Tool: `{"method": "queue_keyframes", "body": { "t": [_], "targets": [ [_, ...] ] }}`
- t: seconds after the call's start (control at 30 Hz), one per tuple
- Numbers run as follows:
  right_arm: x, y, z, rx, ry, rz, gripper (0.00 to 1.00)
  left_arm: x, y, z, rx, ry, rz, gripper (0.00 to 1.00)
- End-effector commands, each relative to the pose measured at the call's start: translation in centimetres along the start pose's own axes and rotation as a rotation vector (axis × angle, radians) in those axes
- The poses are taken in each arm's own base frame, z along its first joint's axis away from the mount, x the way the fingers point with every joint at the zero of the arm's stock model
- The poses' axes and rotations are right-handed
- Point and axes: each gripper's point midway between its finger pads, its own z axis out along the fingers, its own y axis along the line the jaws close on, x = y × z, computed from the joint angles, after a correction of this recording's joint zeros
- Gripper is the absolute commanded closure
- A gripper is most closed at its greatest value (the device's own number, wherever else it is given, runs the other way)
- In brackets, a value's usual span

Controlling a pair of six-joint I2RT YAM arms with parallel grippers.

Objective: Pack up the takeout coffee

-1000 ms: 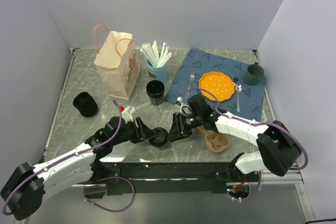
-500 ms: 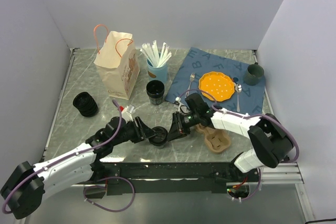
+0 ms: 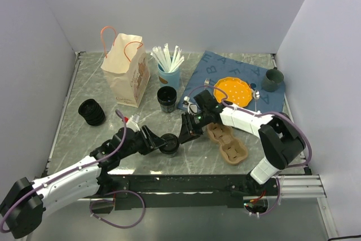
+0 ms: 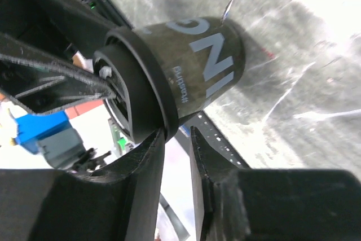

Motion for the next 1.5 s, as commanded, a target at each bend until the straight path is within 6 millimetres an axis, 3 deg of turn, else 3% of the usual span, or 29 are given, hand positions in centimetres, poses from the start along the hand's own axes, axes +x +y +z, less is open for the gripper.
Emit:
{"method": "queue_keyframes", "body": {
  "t": [0.0, 0.2, 0.47, 0.8, 1.0, 1.17, 1.47],
  "targets": [
    [-3.3, -3.1, 0.0, 0.172, -0.09, -0.073, 0.68, 2.7, 4.3, -0.2, -0.16, 0.092, -0.023, 0.49],
    [-3.3, -2.0, -0.3, 0.14, -0.077, -0.076, 0.65, 2.8, 4.2, 0.1, -0.197, 0.083, -0.03, 0.49],
    [-3.0, 1.2, -2.6, 0.084, -0.114, -0.104, 0.61, 2.5, 4.1, 0.5, -0.216, 0.081, 0.024, 0.47],
    [-3.0, 1.8, -5.4, 0.136, -0.143, -0.147, 0.48, 1.1, 1.2, 1.5, -0.201, 0.093, 0.174, 0.43],
    [-3.5, 3.2, -5.2, 0.03, -0.091, -0.222, 0.33, 0.7, -0.6, 1.4, -0.144, 0.094, 0.212, 0.36],
    [-4.3, 3.7, -5.1, -0.028, -0.056, -0.253, 0.33, -0.1, -2.4, 0.9, -0.1, 0.066, 0.235, 0.28],
    [-4.1, 3.6, -3.9, -0.115, 0.041, -0.297, 0.33, 0.3, -3.6, 0.3, -0.029, 0.081, 0.239, 0.21]
  ]
}}
